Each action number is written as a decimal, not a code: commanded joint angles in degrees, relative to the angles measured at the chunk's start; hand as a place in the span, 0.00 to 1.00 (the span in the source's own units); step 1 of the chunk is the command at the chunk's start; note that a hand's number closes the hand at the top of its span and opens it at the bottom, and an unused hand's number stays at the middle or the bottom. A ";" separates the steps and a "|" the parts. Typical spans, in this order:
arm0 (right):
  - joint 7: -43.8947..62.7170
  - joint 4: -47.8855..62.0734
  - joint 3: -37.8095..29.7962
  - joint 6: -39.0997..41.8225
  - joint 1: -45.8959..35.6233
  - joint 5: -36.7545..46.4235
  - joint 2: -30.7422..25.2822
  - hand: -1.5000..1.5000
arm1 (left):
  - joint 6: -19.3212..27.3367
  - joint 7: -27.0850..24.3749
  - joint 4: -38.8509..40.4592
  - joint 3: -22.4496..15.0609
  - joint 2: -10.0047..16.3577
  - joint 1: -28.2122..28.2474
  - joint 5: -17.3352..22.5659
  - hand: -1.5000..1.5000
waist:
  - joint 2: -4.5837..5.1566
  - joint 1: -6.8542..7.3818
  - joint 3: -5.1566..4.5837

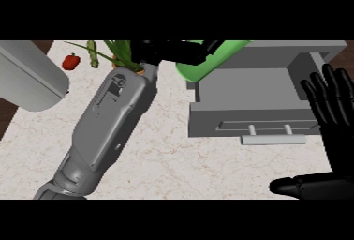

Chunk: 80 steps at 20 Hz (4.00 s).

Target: Pick up the cup, place it into the drawer and close the drawer

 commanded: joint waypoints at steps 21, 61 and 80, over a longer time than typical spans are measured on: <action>-1.91 0.61 0.53 1.29 0.41 -1.15 0.83 0.00 | 6.25 -11.98 33.54 -17.67 -0.05 -14.85 15.98 1.00 | 0.64 -2.79 0.03; -0.60 -3.81 0.30 13.54 4.01 -1.46 -8.83 1.00 | 8.84 -10.79 10.24 -18.04 9.78 -3.40 32.81 0.00 | -0.72 2.02 -0.04; -12.29 8.30 11.19 12.83 0.35 31.93 -16.21 1.00 | 0.18 -9.12 -23.19 -14.50 27.94 35.94 34.96 0.00 | -0.15 3.23 -0.05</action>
